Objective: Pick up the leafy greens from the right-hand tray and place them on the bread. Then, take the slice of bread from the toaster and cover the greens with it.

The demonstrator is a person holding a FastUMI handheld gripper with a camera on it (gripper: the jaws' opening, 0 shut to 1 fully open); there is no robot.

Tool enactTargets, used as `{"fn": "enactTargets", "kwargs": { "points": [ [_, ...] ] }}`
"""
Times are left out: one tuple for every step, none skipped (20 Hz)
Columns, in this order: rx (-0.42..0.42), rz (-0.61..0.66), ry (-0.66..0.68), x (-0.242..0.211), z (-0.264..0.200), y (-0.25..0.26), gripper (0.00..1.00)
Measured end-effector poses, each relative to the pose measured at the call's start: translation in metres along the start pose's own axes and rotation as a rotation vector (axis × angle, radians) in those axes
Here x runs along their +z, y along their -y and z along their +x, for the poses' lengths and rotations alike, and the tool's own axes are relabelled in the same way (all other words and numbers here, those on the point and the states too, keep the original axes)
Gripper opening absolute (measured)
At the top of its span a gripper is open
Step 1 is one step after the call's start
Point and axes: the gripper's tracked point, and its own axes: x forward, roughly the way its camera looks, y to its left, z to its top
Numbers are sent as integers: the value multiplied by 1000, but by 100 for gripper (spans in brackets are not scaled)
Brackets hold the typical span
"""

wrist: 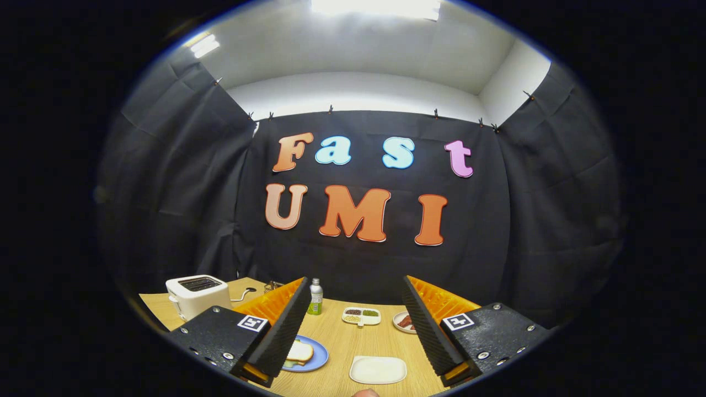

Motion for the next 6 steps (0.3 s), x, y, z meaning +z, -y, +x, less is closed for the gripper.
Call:
{"fn": "enactTargets", "kwargs": {
  "points": [
    [-5, -2, 5, 2, 0, 1, 99],
    [-3, -2, 7, 1, -1, 0, 99],
    [1, -1, 5, -1, -1, -2, 99],
    [8, 2, 1, -2, -2, -4, 99],
    [12, 2, -1, -1, -1, -5, 99],
    [10, -3, -1, 0, 0, -3, 99]
  ]
}}
